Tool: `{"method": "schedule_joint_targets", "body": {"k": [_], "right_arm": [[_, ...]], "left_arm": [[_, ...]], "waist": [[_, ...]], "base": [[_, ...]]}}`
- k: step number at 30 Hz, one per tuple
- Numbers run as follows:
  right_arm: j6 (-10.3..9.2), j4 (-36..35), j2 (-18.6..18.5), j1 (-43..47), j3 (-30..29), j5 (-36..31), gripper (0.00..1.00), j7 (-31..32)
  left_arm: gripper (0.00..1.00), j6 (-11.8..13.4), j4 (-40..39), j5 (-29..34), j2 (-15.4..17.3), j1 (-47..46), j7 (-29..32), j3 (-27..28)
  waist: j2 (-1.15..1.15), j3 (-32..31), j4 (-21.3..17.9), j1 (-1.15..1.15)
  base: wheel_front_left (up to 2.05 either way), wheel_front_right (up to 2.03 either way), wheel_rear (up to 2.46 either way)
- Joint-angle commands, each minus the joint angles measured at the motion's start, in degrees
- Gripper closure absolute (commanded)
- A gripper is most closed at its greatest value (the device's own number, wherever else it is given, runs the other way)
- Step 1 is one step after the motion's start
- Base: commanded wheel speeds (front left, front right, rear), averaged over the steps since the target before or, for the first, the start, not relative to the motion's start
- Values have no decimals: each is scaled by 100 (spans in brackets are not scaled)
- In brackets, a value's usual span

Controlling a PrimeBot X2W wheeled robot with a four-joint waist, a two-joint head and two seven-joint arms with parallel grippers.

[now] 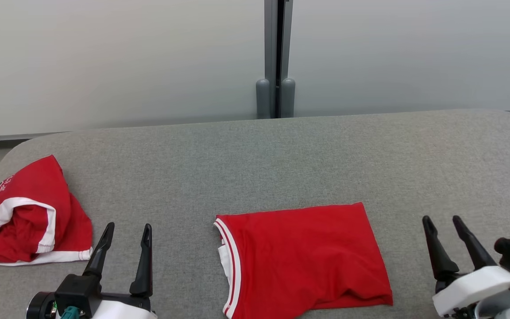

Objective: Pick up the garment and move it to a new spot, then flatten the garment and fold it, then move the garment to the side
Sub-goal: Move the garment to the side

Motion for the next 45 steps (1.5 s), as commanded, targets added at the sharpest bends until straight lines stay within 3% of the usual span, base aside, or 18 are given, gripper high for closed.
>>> {"method": "schedule_joint_targets", "body": {"k": [1,10,19,29,30,31,32,38,45], "right_arm": [[3,27,14,-68,21,21,0,81],[3,706,343,-834,9,-14,0,1909],[3,1502,582,-1231,-383,-64,0,3662],[3,1832,869,-1184,-690,-183,0,4411],[3,1753,903,-1183,-736,-181,8,4312],[3,1715,902,-1183,-738,-203,63,4263],[3,1665,889,-1196,-754,-205,100,4193],[3,1440,797,-1330,-666,-255,100,3792],[3,1189,469,-1746,-262,-252,100,3478]], "left_arm": [[0,-19,8,30,10,21,-8,26],[0,-105,85,57,-90,-75,-8,-82],[0,-197,177,-78,-144,-151,-8,-56],[0,-248,198,-124,-231,-214,-8,35],[0,-253,193,-98,-236,-223,-8,52],[0,-256,187,-85,-238,-227,-8,54],[0,-264,181,-80,-245,-231,-8,55],[0,-311,158,-53,-251,-258,-8,79],[0,-382,68,22,-261,-385,-8,22]], "waist": [[0,6,16,0],[0,49,240,0],[0,189,601,0],[0,301,753,0],[0,304,738,0],[0,299,720,0],[0,295,695,0],[0,282,439,0],[0,372,-210,0]], "base": [[0,0,0],[0,0,0],[0,0,0],[0,0,0],[0,0,0],[0,0,0],[0,0,0],[0,0,0],[0,0,0]]}}
